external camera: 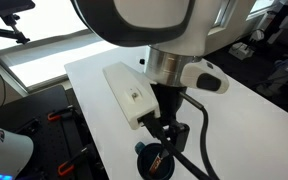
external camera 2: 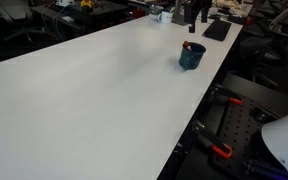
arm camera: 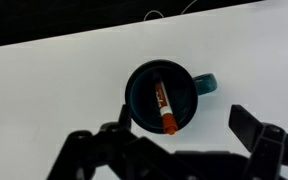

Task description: Remove the marker from the cup and put it on the table

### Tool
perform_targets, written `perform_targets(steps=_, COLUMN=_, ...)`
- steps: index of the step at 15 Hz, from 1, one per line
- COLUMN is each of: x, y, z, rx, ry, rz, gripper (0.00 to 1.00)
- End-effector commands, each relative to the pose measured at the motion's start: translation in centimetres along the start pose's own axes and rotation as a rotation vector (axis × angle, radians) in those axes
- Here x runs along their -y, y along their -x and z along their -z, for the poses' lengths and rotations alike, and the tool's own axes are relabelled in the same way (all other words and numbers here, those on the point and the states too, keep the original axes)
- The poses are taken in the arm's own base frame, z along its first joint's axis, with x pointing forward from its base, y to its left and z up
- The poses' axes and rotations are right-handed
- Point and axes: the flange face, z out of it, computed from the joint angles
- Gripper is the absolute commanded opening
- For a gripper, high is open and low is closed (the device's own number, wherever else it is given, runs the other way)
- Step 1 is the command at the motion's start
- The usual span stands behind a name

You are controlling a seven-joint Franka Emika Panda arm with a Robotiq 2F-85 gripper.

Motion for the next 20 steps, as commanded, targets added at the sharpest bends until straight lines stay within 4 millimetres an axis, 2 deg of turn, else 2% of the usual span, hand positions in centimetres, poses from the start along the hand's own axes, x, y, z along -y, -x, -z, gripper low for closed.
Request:
perform_targets(steps=1, x=0.0, y=0.0, z=0.0, rx=0.0, ry=0.0, rz=0.0, gripper=1.0)
perform_targets(steps=5, x=-0.5, y=-0.9, z=-0.7, rx=0.005, ry=0.015, rz=0.026, gripper=1.0)
perform_targets(steps=7, x=-0.9, y=-1.8, z=-1.0, rx=-0.002, ry=0.041, rz=0.097, gripper=1.0)
perform_targets(steps=14, x=-2.1, y=-4.7, z=0.1, rx=-0.066, ry=0.127, rz=0.335, gripper=1.0)
perform_targets(steps=15, x=-1.6, y=-3.9, z=-0.3, rx=-0.039, ry=0.113, rz=0.281, gripper=1.0)
perform_targets(steps=20, x=-1.8, y=-4.4, z=-0.1, rx=-0.053, ry=0.119, rz=0.313, gripper=1.0)
